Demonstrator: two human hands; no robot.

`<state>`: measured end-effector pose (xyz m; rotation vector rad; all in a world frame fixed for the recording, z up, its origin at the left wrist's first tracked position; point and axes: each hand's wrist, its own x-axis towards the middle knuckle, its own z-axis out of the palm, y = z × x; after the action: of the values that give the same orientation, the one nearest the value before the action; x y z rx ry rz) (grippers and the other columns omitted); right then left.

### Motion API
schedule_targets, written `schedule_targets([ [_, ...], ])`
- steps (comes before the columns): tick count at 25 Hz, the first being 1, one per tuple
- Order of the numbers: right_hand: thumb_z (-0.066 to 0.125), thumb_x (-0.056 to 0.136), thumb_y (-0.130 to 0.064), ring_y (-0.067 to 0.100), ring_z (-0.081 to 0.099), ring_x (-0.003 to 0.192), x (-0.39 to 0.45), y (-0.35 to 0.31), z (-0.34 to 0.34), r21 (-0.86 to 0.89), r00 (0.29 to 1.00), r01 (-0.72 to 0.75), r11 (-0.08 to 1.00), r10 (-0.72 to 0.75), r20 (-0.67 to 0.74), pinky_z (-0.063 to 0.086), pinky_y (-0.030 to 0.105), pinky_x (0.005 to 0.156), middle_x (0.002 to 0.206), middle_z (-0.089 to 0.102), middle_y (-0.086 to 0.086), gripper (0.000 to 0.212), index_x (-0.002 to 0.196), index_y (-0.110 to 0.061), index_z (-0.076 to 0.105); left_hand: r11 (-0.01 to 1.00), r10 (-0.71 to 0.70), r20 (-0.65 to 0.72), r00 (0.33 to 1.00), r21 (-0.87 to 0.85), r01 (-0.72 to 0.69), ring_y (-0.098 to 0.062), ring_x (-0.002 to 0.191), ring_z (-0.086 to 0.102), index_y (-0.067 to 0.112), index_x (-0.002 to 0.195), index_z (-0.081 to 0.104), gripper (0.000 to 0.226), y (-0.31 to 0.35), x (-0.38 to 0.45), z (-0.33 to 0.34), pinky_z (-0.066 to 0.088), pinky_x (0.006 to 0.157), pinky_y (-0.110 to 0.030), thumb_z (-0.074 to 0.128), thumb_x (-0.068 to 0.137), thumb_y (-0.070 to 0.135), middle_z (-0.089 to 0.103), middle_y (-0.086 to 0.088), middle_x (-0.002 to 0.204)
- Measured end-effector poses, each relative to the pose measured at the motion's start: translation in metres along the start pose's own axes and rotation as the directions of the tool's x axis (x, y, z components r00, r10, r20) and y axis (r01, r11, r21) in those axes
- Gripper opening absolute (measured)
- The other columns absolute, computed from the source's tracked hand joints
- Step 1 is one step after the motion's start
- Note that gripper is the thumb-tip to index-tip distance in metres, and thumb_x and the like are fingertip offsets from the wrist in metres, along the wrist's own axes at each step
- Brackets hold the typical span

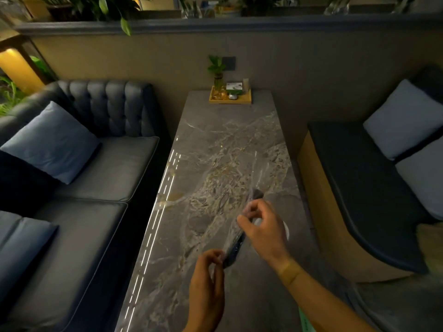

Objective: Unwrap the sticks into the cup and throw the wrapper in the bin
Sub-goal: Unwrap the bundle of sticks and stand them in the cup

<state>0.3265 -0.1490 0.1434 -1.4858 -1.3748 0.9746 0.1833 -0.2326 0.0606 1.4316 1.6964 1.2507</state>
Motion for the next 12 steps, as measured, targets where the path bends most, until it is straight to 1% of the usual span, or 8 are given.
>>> schedule_targets([
  [1, 0.07, 0.076, -0.03, 0.0, 0.057, 0.09, 0.004, -0.001, 0.002, -0.095, 0.998, 0.063, 0.993, -0.064, -0.004, 0.047, 0.007, 0.064, 0.109, 0.05, -0.017, 0.018, 0.073, -0.035, 0.053, 1.0, -0.023, -0.017, 1.0, 0.006, 0.023, 0.006, 0.094, 0.063, 0.051, 0.095, 0.051, 0.053, -0.001, 0.004, -0.002, 0.052, 0.081, -0.024, 0.057, 0.091, -0.001, 0.062, 0.031, 0.108],
  [2, 0.068, 0.074, -0.036, -0.002, 0.051, 0.104, 0.007, -0.002, 0.005, -0.145, 0.994, 0.105, 0.984, -0.107, -0.002, 0.043, 0.004, 0.067, 0.121, 0.042, -0.018, 0.016, 0.074, -0.035, 0.053, 0.999, -0.053, -0.022, 0.998, -0.003, 0.053, 0.006, 0.092, 0.064, 0.054, 0.098, 0.05, 0.054, -0.002, 0.008, -0.004, 0.055, 0.081, -0.029, 0.056, 0.092, 0.0, 0.062, 0.033, 0.106],
  [4, 0.065, 0.072, -0.046, 0.002, 0.031, 0.127, 0.012, -0.003, 0.01, -0.204, 0.985, 0.17, 0.964, -0.171, 0.011, 0.034, 0.004, 0.079, 0.142, 0.029, -0.019, 0.017, 0.076, -0.034, 0.054, 0.996, -0.086, -0.015, 0.996, -0.039, 0.085, 0.002, 0.087, 0.068, 0.054, 0.101, 0.049, 0.051, -0.008, 0.016, -0.01, 0.06, 0.078, -0.039, 0.053, 0.094, 0.004, 0.064, 0.034, 0.104],
  [6, 0.063, 0.07, -0.055, 0.003, 0.016, 0.135, 0.019, -0.009, 0.014, -0.256, 0.979, 0.204, 0.945, -0.202, 0.035, 0.023, 0.012, 0.094, 0.153, 0.02, -0.017, 0.024, 0.08, -0.035, 0.053, 0.997, -0.052, -0.002, 0.999, -0.058, 0.052, 0.003, 0.087, 0.069, 0.052, 0.102, 0.049, 0.046, -0.011, 0.027, -0.02, 0.062, 0.074, -0.04, 0.052, 0.095, 0.007, 0.065, 0.032, 0.105],
  [7, 0.063, 0.069, -0.059, 0.001, 0.014, 0.135, 0.024, -0.015, 0.014, -0.251, 0.98, 0.201, 0.947, -0.195, 0.049, 0.022, 0.017, 0.097, 0.154, 0.019, -0.016, 0.03, 0.085, -0.036, 0.051, 0.998, -0.027, 0.011, 1.0, -0.057, 0.028, 0.001, 0.086, 0.07, 0.05, 0.101, 0.05, 0.041, -0.012, 0.036, -0.027, 0.063, 0.073, -0.04, 0.052, 0.095, 0.01, 0.067, 0.029, 0.104],
  [9, 0.065, 0.066, -0.066, 0.0, 0.021, 0.132, 0.041, -0.028, 0.01, -0.152, 0.983, 0.182, 0.972, -0.176, 0.052, 0.024, 0.018, 0.098, 0.148, 0.029, -0.013, 0.052, 0.104, -0.035, 0.048, 0.999, 0.007, 0.057, 0.998, -0.046, -0.005, -0.006, 0.085, 0.071, 0.05, 0.097, 0.05, 0.037, -0.011, 0.059, -0.041, 0.062, 0.072, -0.045, 0.051, 0.096, 0.013, 0.071, 0.018, 0.097],
  [10, 0.066, 0.065, -0.067, 0.003, 0.027, 0.13, 0.054, -0.035, 0.005, -0.078, 0.986, 0.163, 0.983, -0.161, 0.031, 0.029, 0.021, 0.1, 0.141, 0.035, -0.01, 0.065, 0.116, -0.035, 0.043, 0.999, 0.023, 0.096, 0.995, -0.042, -0.019, -0.009, 0.086, 0.071, 0.05, 0.096, 0.049, 0.038, -0.01, 0.072, -0.047, 0.062, 0.072, -0.047, 0.051, 0.097, 0.012, 0.071, 0.015, 0.095],
  [12, 0.07, 0.067, -0.062, 0.012, 0.035, 0.13, 0.082, -0.044, -0.004, 0.039, 0.993, 0.114, 0.993, -0.114, -0.013, 0.034, 0.033, 0.105, 0.139, 0.038, -0.007, 0.077, 0.129, -0.037, 0.033, 0.998, 0.067, 0.169, 0.983, -0.018, -0.065, -0.013, 0.089, 0.071, 0.045, 0.095, 0.047, 0.034, -0.009, 0.097, -0.06, 0.061, 0.071, -0.047, 0.048, 0.099, 0.011, 0.068, 0.01, 0.099],
])
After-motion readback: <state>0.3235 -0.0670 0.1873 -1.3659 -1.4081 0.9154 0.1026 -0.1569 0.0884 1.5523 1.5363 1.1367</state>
